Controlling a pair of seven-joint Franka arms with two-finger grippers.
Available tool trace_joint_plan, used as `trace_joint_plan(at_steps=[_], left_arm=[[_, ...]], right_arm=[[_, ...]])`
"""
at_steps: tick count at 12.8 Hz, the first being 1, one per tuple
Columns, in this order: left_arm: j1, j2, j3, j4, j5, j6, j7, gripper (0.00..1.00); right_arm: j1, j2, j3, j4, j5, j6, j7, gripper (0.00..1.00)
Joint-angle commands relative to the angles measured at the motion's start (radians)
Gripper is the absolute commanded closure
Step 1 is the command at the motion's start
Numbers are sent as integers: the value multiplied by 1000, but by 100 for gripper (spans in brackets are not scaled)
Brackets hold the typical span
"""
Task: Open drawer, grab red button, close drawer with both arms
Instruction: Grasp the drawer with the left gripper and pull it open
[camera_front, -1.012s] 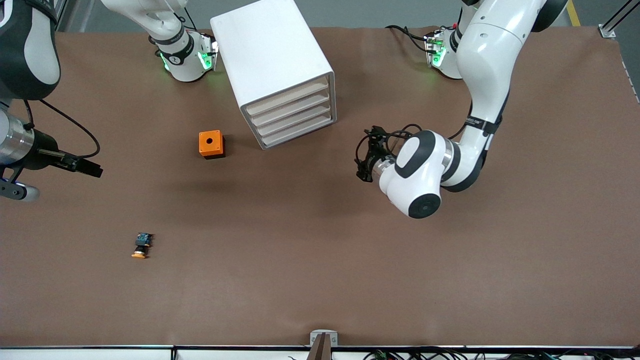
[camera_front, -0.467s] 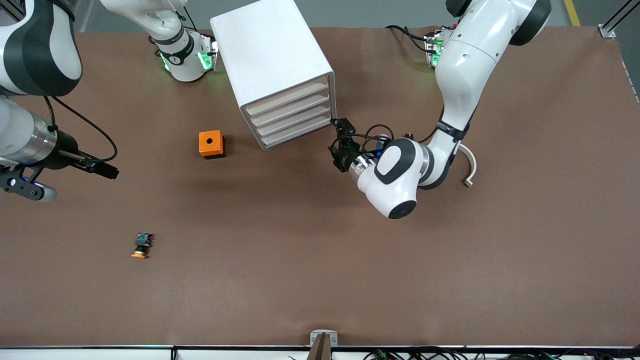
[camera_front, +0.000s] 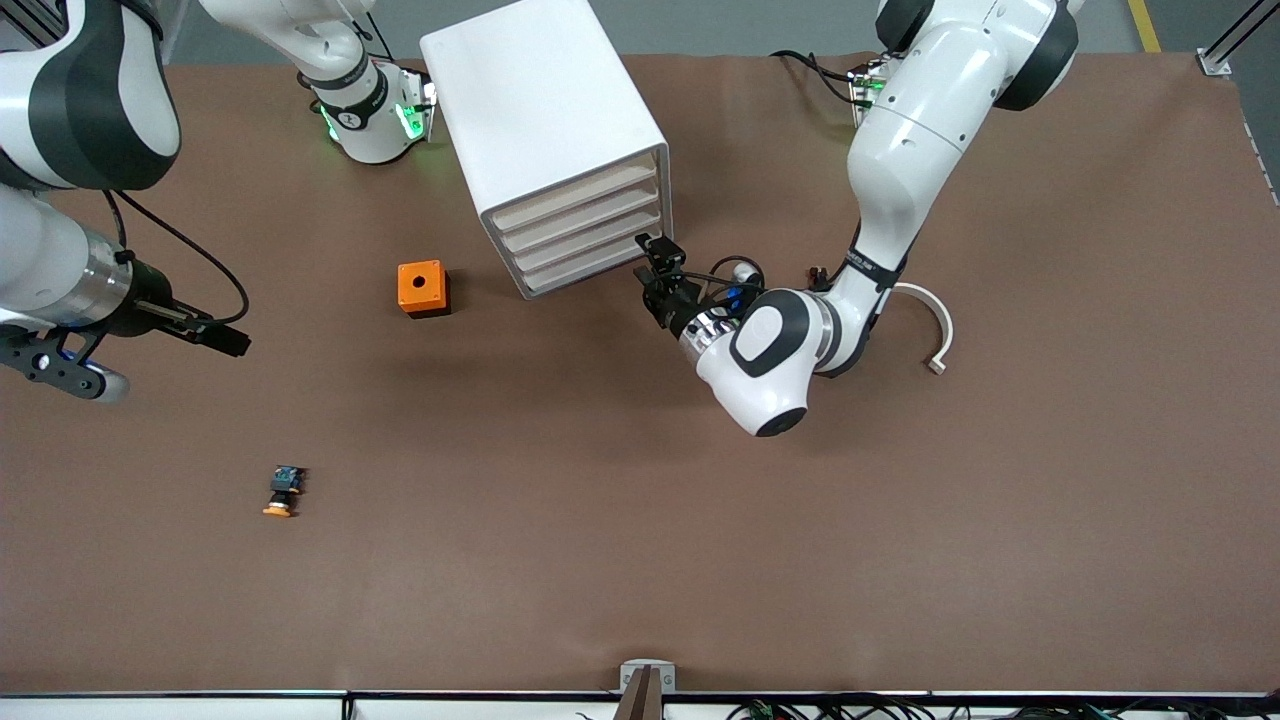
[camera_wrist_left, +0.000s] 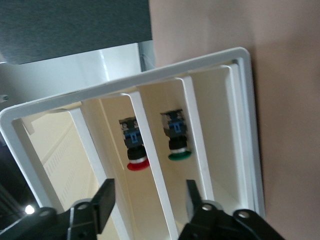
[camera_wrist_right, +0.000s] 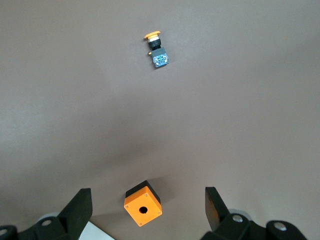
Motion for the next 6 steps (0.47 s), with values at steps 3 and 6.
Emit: trace_joint_plan(at_steps=[3, 6], left_arm=[[-43, 42, -1, 16, -28, -94, -38, 45], [-67, 56, -1, 8, -28, -149, -93, 49]], right_arm=[[19, -32, -4, -39, 13, -1, 54, 0], [20, -38, -4, -53, 13, -1, 55, 0]])
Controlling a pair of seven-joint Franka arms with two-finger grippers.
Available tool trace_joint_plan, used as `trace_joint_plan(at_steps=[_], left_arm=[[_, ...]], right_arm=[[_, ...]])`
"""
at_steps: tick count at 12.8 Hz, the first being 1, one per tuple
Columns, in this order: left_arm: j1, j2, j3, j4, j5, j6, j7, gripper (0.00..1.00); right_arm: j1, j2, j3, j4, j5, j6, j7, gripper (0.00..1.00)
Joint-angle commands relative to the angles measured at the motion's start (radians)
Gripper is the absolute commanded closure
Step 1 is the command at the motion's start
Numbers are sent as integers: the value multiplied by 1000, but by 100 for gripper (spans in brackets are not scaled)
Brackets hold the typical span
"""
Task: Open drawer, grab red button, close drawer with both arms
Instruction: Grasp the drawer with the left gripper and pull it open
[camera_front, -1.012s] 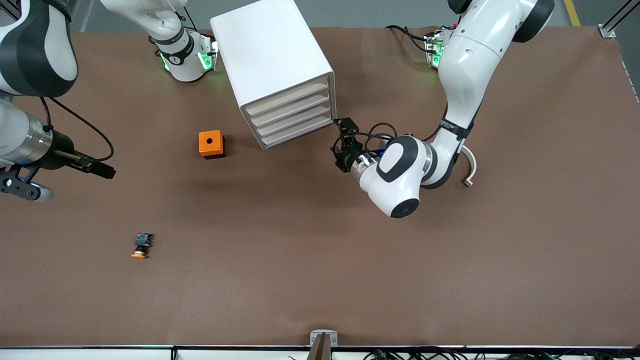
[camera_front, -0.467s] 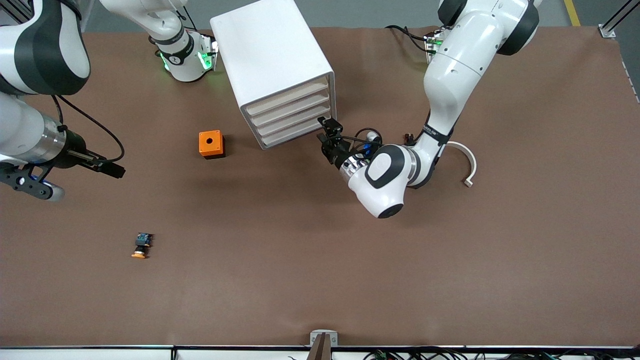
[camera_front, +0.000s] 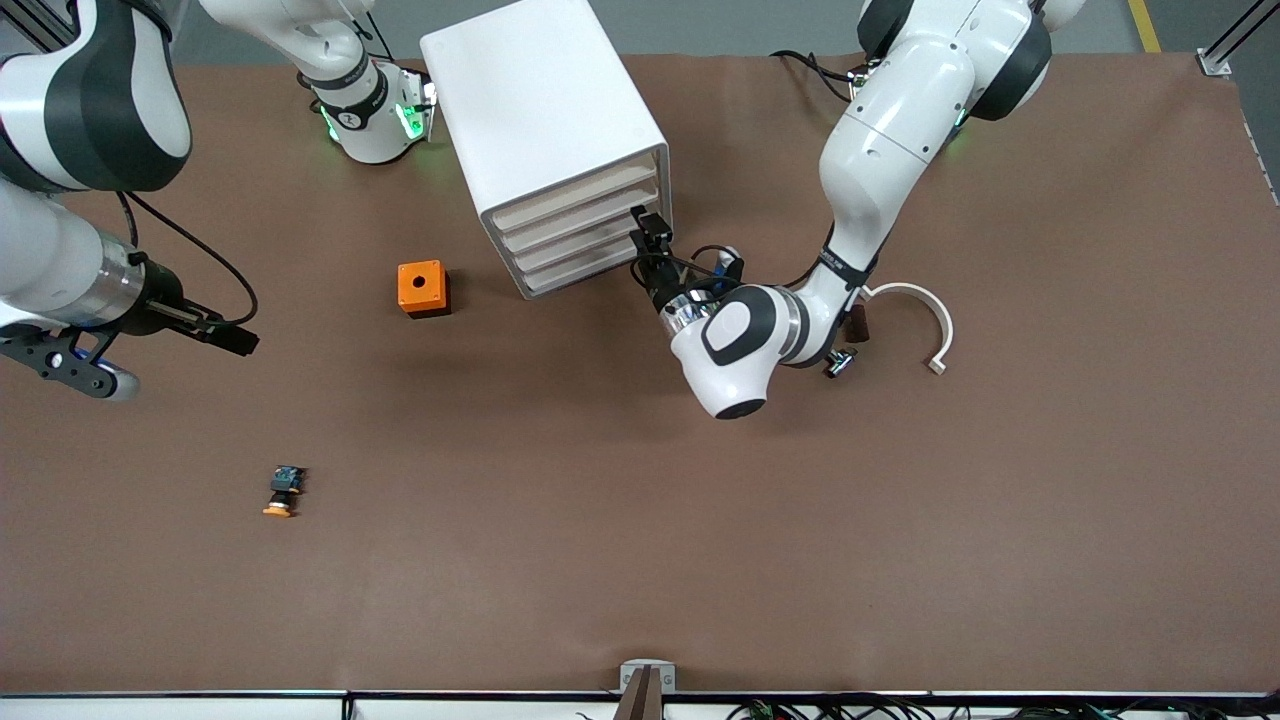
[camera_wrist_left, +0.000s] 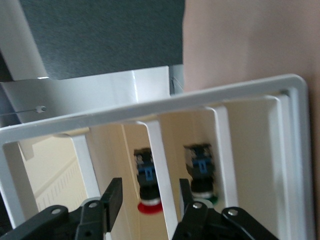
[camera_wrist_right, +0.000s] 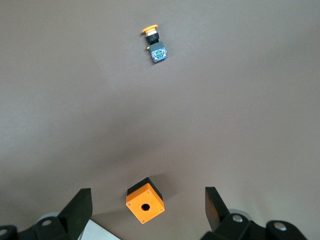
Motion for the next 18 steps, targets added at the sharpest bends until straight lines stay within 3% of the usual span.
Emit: trace_joint_plan(at_steps=[1, 5, 14, 18], left_arm=[[-13, 14, 1, 9, -20, -33, -42, 49], [-27, 37, 1, 11, -20, -33, -80, 53], [-65, 49, 1, 11, -28, -33, -167, 81], [-62, 49, 2, 12, -26, -31, -184, 89]], right_arm=[[8, -39, -4, -45, 13, 1, 23, 0], [16, -70, -4, -102, 13, 15, 23, 0], [82, -77, -4, -117, 17, 30, 136, 0], [148, -71, -4, -117, 24, 73, 236, 0]])
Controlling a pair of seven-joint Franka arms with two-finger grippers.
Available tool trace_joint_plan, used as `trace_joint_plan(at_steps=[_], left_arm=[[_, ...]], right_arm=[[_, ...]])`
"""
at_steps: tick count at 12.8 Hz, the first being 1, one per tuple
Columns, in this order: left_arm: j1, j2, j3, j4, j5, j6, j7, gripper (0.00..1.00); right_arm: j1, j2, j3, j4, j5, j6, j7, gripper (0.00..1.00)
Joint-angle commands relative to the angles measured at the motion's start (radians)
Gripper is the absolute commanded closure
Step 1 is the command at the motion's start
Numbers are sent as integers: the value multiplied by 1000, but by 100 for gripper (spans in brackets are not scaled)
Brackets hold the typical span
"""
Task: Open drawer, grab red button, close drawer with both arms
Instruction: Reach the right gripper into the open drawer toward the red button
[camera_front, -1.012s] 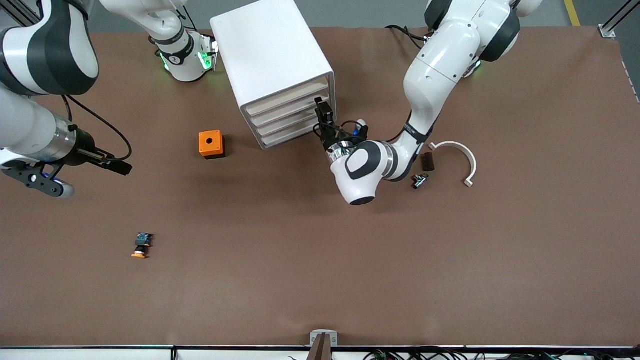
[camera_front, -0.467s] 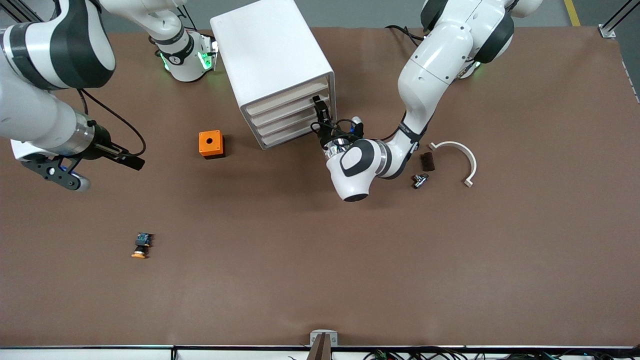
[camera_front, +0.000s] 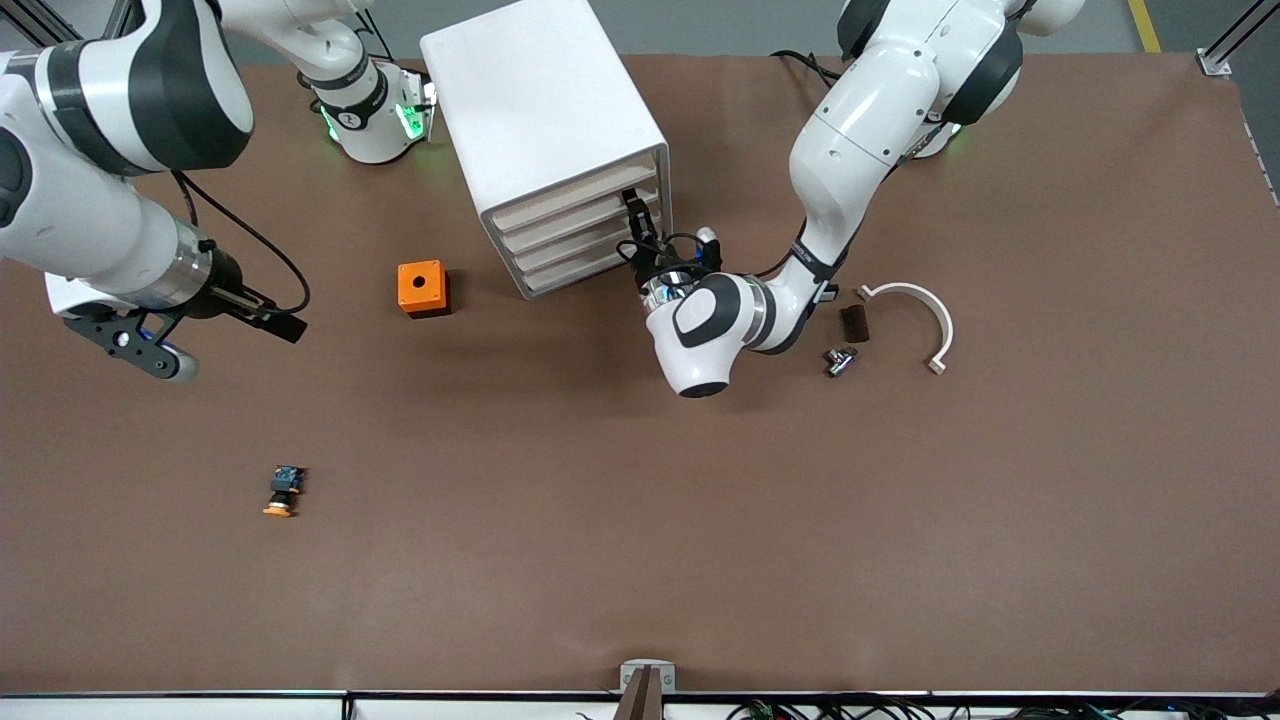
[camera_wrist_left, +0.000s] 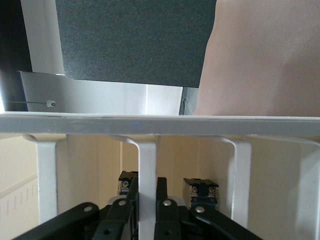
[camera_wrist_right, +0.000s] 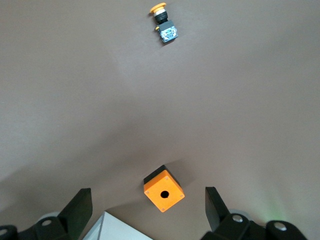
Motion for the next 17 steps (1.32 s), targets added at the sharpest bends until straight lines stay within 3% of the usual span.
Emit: trace_joint_plan(at_steps=[1, 12, 17], left_arm=[[2, 11, 4, 15, -20, -13, -29, 89], [140, 7, 15, 34, -67, -3, -26, 88], [209, 7, 17, 46, -67, 47, -25, 86]], right_arm=[[61, -22, -6, -29, 29, 40, 81, 0], [331, 44, -6, -31, 44, 175, 507, 0], [480, 120, -6, -29, 44, 270, 745, 0]])
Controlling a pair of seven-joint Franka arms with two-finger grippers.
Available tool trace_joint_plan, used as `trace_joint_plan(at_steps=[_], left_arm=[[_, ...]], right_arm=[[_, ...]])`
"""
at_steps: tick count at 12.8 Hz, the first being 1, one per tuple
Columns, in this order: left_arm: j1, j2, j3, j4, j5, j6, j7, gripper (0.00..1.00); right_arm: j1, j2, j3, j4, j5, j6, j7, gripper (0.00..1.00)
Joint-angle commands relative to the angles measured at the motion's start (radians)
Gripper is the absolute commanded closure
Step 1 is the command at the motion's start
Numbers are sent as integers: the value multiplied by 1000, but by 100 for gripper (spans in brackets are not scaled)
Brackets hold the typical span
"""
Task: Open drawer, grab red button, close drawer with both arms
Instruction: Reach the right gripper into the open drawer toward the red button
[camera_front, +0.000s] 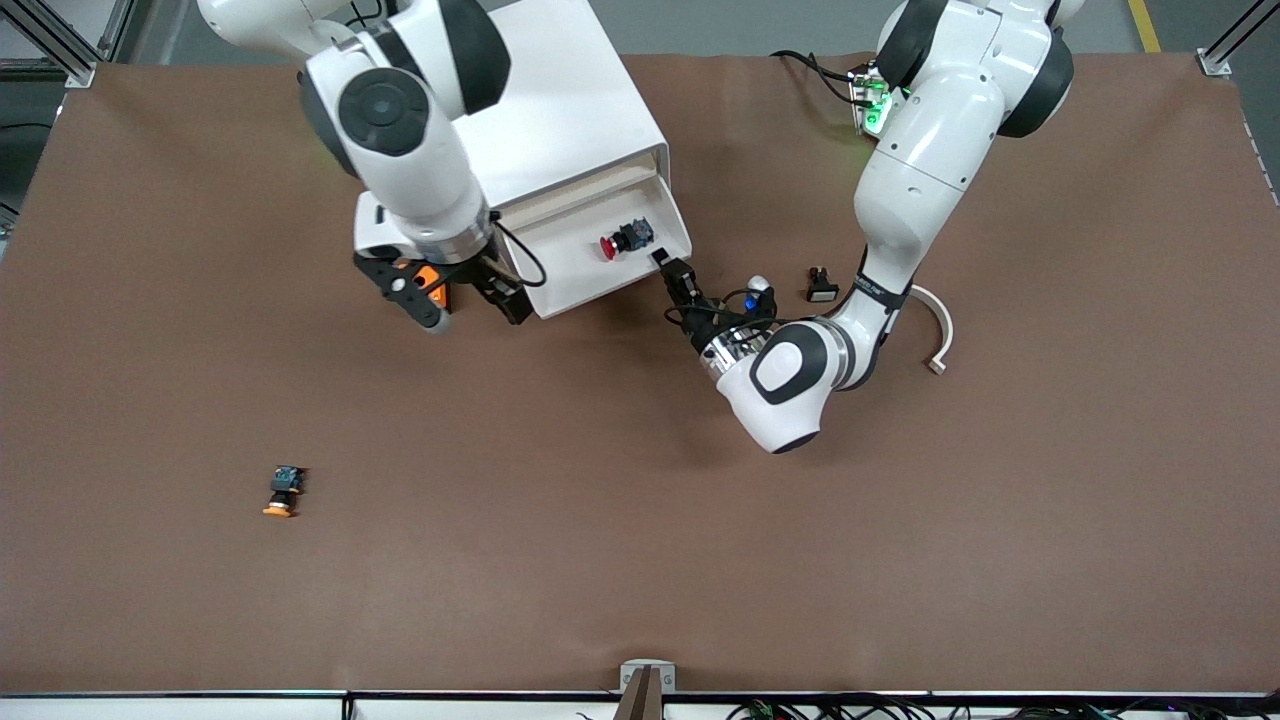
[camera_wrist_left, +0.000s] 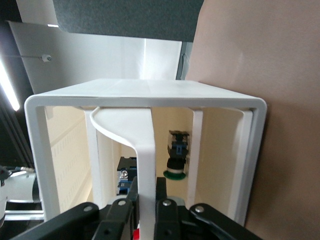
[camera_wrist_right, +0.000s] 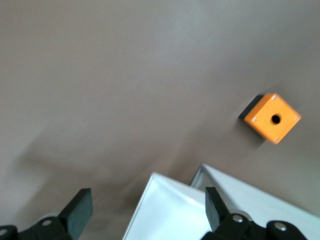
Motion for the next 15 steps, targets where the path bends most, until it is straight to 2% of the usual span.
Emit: trace_joint_plan(at_steps=[1, 3, 4, 5, 6, 7, 8, 13, 15], left_arm=[[24, 6, 8, 24, -37, 18, -23, 85], [26, 6, 14, 24, -37, 18, -22, 83], [26, 4, 14, 24, -38, 18, -13, 69], [29, 1, 14, 24, -40, 18, -7, 50], [40, 1, 11, 33, -56, 21, 24, 24], [40, 1, 13, 40, -78, 24, 59, 3], [43, -3, 11, 42, -81, 24, 100, 0], [63, -9, 11, 103, -78, 24, 427, 0], [60, -13, 57, 129, -70, 27, 633, 0]], right_arm=[[76, 43, -9, -2, 10, 55, 122, 0], [125, 69, -9, -2, 10, 86, 203, 0], [149, 83, -9, -2, 10, 99, 246, 0], [169, 92, -9, -2, 10, 106, 275, 0], [185, 96, -9, -3, 10, 109, 294, 0], [201, 110, -9, -2, 10, 110, 313, 0], [221, 122, -9, -2, 13, 122, 343, 0], [287, 164, -9, -2, 18, 153, 462, 0], [303, 178, -7, -2, 18, 170, 517, 0]])
